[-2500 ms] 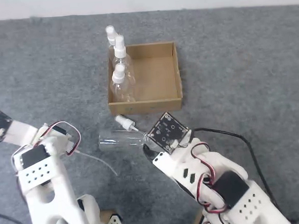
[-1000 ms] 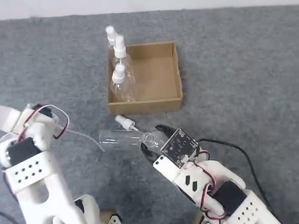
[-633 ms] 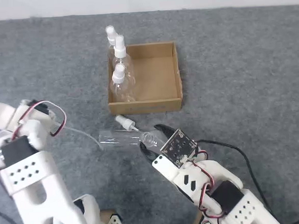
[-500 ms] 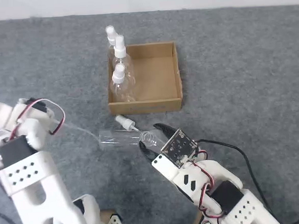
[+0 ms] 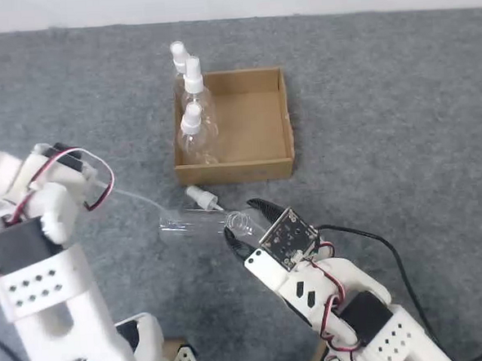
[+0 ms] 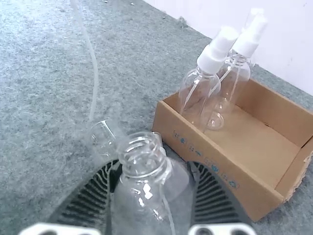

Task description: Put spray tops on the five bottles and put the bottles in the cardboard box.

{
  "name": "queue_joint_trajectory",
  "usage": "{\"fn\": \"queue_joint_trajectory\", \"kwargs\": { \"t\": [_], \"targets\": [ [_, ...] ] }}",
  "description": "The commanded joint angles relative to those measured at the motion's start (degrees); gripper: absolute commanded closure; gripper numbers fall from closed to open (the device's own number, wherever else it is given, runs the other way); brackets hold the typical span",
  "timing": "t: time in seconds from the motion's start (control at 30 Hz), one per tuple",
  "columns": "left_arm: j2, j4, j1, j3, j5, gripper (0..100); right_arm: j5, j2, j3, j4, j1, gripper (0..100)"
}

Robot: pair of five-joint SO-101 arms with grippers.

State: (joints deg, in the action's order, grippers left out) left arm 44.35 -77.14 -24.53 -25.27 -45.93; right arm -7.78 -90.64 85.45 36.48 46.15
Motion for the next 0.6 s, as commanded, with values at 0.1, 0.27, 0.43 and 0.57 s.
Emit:
{"fn": "queue_joint_trajectory", "kwargs": {
  "t": [0.1, 0.27, 0.43, 0.57],
  "targets": [
    [2.20, -7.21, 6.07, 9.89, -0.88, 99, 0.35, -1.10, 0.35, -1.89, 0.31, 95.1],
    [2.20, -10.99, 7.03, 15.96, -0.88, 99, 0.18, -0.92, 1.85, -4.53, 0.40, 95.1],
    [2.20, -12.22, 8.79, 19.74, -0.88, 99, 0.35, -1.10, 1.93, -4.62, 0.40, 95.1],
    [2.20, -12.13, 13.80, 19.82, -0.88, 99, 0.35, -1.10, 1.93, -4.62, 0.40, 95.1]
  ]
}}
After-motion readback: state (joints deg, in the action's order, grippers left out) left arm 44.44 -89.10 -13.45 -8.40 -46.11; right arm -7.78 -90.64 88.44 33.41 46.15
